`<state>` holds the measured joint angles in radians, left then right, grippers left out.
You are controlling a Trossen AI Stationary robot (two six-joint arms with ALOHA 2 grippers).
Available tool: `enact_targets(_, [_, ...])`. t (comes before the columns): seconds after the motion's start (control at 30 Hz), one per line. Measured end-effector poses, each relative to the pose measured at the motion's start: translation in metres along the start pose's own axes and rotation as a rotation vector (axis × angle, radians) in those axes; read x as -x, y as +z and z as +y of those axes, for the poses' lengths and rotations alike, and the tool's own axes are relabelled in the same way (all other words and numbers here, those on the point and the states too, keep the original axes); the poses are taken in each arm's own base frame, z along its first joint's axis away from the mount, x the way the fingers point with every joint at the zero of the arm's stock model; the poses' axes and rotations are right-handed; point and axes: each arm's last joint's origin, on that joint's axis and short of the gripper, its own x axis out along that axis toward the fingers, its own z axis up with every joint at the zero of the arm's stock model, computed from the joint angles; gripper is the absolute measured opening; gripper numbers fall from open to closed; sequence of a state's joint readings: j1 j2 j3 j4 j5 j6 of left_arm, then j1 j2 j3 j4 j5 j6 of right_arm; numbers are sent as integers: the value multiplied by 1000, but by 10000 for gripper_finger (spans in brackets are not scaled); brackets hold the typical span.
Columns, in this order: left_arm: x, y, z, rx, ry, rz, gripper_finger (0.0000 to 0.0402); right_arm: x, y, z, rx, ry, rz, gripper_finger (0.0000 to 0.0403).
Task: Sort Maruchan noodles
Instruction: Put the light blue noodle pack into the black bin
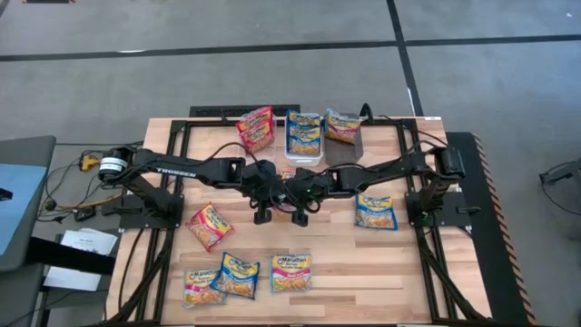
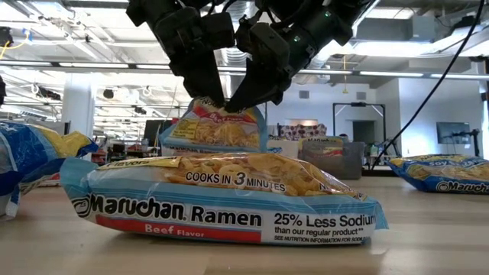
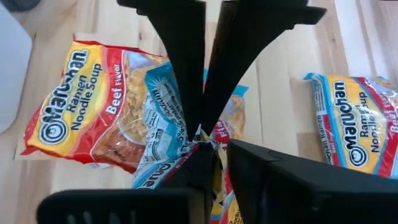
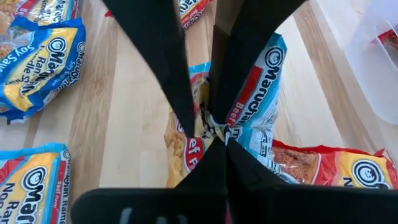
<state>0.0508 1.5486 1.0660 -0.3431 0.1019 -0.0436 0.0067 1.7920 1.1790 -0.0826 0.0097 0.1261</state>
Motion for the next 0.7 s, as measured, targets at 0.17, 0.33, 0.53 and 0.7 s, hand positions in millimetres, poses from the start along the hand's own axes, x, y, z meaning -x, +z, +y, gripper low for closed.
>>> enact_targets(0.17, [0,0,0,-28,6,-4,76,0,0,0,2,-22,1,4])
enact_targets(0.33, [5,5,4,-16,26,6,104,0,-5,1,3,-29,46,4])
enact_targets(0.53, [28,25,12,-10,55,62,110,0,-8,-1,-19,-55,76,4])
enact_targets(0.7, [44,38,15,-73,134,87,110,6,-9,-4,-16,-115,96,4])
